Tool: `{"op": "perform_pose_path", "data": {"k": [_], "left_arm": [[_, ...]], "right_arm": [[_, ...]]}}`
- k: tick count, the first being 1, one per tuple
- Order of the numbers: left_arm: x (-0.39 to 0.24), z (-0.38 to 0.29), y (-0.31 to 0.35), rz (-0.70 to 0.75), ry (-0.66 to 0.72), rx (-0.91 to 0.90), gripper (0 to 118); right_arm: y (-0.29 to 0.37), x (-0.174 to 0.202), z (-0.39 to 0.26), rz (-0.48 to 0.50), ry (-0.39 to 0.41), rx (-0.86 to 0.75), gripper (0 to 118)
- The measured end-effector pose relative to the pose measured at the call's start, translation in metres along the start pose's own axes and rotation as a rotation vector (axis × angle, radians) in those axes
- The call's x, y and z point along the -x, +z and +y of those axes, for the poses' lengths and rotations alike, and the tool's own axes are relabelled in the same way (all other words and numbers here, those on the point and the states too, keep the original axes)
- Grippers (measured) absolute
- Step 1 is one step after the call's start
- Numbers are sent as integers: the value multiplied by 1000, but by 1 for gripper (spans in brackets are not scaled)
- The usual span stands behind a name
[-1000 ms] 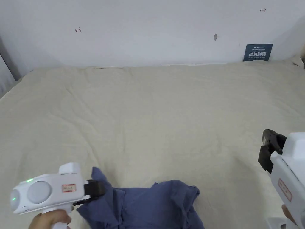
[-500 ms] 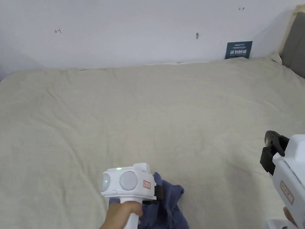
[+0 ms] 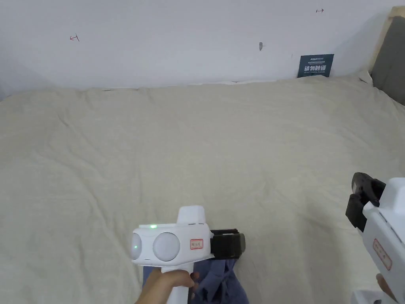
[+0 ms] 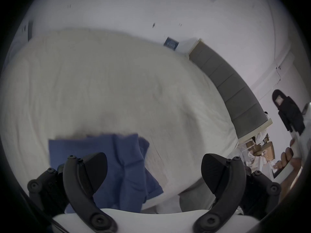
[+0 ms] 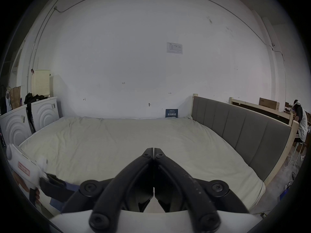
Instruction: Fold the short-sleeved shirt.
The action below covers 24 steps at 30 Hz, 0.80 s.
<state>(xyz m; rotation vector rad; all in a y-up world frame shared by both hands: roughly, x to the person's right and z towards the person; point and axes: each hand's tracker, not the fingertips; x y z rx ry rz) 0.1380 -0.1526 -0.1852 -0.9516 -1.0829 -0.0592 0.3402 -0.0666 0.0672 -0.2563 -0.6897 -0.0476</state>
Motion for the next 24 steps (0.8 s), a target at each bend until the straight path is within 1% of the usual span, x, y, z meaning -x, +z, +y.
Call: {"op": "perform_pose_path", "data": {"k": [2, 5, 8, 9, 13, 16, 19, 22, 24], "left_arm": [[1, 2, 19, 42, -43, -73, 108], [7, -1, 37, 140, -105, -171, 77], [18, -10, 39, 234, -110, -217, 15], [22, -14, 37, 259, -114, -211, 1], [41, -34, 21, 240, -105, -176, 0], [41, -51, 0, 262, -129, -126, 0], [31, -64, -20, 233, -147, -71, 0], [15, -70, -41, 227, -168, -52, 0], [7, -73, -56, 198, -162, -37, 0]], "right_arm": [[0, 2, 1, 4, 4, -4, 2], [0, 3, 3, 12, 7, -7, 2], [0, 5, 3, 17, 8, -7, 2], [0, 5, 3, 19, 8, -7, 2], [1, 6, 3, 23, 11, -7, 2], [1, 5, 2, 22, 10, -5, 2], [1, 2, 1, 18, 9, 1, 2], [0, -3, -2, 12, 12, 7, 2], [0, -6, -3, 3, 14, 15, 2]]}}
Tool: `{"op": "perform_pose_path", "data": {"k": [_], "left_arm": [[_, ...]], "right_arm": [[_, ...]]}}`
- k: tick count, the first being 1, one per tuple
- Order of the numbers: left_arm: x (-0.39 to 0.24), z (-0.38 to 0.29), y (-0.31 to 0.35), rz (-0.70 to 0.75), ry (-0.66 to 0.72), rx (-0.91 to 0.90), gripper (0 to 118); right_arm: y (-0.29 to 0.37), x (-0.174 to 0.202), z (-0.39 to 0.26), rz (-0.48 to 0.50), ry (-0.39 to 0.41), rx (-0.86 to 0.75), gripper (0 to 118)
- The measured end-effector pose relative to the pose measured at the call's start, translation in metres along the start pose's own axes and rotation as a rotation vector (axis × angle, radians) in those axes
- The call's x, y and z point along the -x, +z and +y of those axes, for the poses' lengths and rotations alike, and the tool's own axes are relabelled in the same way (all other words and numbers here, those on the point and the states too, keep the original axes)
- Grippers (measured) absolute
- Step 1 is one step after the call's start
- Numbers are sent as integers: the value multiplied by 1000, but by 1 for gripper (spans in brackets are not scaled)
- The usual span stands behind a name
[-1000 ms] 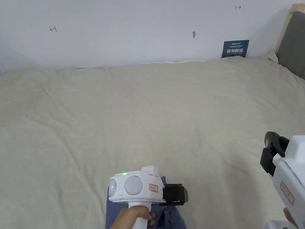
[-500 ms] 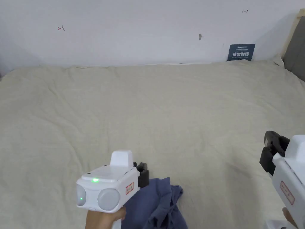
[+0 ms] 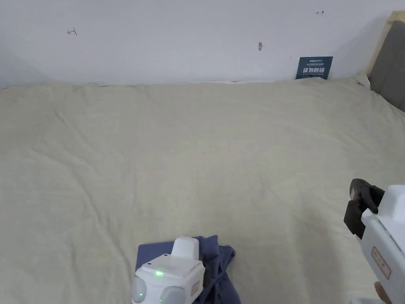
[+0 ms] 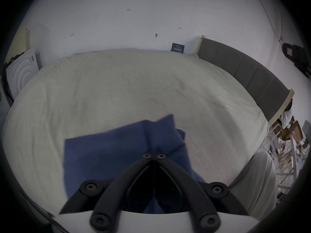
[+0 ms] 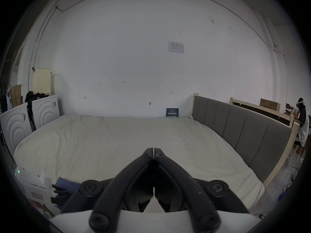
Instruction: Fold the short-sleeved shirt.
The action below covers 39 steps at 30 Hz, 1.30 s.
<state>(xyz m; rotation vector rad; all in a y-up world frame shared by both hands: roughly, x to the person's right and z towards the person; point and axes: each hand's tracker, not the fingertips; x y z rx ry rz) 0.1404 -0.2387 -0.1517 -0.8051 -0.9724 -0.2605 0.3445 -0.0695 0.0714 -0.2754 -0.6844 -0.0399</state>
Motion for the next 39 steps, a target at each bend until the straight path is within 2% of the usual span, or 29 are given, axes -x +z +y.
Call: {"op": "perform_pose_path", "data": {"k": [6, 8, 13, 15, 21, 25, 32, 39], "left_arm": [[-26, -19, -50, 10, -64, 85, 0], [-32, -27, -53, 50, -85, 10, 0], [-32, -27, -48, 58, -73, 9, 0], [-32, -19, -36, 49, -68, 4, 0], [-21, 23, 33, 8, -37, -224, 0], [-6, 54, 89, 33, -45, -358, 0], [39, 85, 162, 149, -51, -547, 0], [92, 82, 202, 277, -49, -637, 0]], "right_arm": [[-2, -8, -4, -19, 2, 22, 2], [-3, -9, -5, -22, 1, 27, 2], [-4, -8, -6, -20, 2, 31, 2], [-3, -4, -4, -11, 2, 29, 2], [3, 16, 5, 25, -1, -10, 2], [9, 32, 12, 52, -2, -43, 2], [18, 62, 27, 91, 9, -101, 2], [25, 86, 35, 105, 23, -146, 2]]}}
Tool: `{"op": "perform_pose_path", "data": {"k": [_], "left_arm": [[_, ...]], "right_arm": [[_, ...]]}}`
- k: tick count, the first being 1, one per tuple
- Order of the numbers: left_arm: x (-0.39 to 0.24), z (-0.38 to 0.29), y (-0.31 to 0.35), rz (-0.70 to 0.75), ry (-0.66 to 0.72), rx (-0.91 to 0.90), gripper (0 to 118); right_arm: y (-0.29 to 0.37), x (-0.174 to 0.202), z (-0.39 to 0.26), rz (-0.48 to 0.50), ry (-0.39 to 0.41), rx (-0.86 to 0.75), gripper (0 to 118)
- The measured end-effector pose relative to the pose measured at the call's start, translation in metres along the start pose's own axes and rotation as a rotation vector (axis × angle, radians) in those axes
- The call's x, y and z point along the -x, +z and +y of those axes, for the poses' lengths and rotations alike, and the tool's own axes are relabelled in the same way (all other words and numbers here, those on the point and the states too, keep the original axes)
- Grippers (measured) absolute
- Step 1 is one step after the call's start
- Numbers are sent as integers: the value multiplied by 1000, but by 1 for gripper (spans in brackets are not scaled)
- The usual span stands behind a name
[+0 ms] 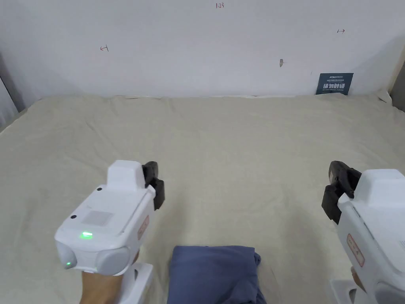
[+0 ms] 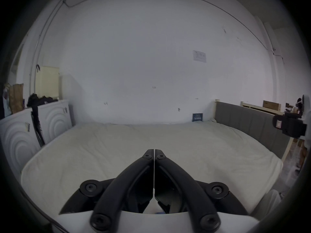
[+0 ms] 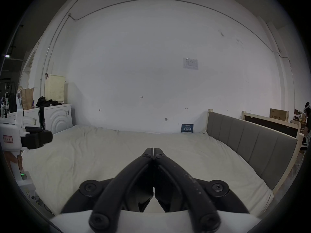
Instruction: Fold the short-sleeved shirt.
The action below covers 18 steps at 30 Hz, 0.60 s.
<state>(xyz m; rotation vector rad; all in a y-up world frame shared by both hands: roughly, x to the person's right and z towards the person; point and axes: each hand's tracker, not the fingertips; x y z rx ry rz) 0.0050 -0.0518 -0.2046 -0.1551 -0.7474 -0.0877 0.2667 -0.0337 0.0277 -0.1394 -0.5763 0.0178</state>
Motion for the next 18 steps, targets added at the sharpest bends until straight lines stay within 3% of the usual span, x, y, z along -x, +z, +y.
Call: {"op": "perform_pose_path", "data": {"k": [7, 18], "left_arm": [[42, -7, 19, 109, 23, -23, 0], [61, -11, 27, 137, 90, -14, 0]], "right_arm": [[1, 14, -1, 16, 14, -10, 2], [-10, 27, -13, 57, 26, 26, 2]]}}
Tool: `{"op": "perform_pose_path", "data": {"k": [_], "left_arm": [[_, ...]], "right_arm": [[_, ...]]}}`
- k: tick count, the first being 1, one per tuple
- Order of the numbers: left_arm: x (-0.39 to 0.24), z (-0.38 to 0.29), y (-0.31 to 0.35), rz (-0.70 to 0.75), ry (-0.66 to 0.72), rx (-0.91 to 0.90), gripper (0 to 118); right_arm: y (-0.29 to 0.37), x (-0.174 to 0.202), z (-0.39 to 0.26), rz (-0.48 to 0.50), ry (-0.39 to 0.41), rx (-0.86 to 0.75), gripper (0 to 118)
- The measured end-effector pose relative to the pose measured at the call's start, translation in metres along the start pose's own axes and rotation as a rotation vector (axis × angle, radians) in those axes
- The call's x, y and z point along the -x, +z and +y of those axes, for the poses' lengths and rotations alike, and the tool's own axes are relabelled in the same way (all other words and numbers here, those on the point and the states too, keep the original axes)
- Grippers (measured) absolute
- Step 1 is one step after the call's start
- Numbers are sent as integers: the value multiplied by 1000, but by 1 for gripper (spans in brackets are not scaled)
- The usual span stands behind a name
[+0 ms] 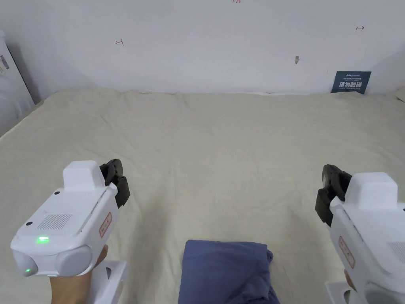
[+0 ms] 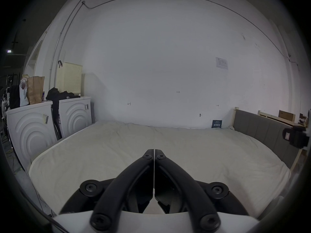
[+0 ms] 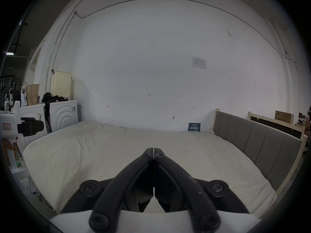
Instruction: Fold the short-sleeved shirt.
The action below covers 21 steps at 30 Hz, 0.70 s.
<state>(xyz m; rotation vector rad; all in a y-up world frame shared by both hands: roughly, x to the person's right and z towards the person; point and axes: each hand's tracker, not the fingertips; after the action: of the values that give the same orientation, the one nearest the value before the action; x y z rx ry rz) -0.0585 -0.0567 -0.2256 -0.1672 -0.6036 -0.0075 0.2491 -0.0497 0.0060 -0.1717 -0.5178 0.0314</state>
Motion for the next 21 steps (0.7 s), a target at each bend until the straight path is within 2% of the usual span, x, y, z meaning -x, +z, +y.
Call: {"op": "perform_pose_path", "data": {"k": [6, 13, 15, 17, 21], "left_arm": [[5, 1, 1, 8, 3, -1, 0], [10, 1, 0, 7, 3, 1, 0], [11, 0, -1, 8, -1, 3, 0], [12, -2, -2, 8, -2, 7, 0], [14, -11, -7, 3, 0, 35, 0]], "right_arm": [[-22, 27, -35, 50, -3, 62, 2], [-55, 68, -114, 119, 18, 232, 2], [-64, 79, -136, 114, 39, 320, 2], [-70, 85, -155, 127, 10, 371, 2], [-83, 95, -190, 115, 18, 474, 2]]}}
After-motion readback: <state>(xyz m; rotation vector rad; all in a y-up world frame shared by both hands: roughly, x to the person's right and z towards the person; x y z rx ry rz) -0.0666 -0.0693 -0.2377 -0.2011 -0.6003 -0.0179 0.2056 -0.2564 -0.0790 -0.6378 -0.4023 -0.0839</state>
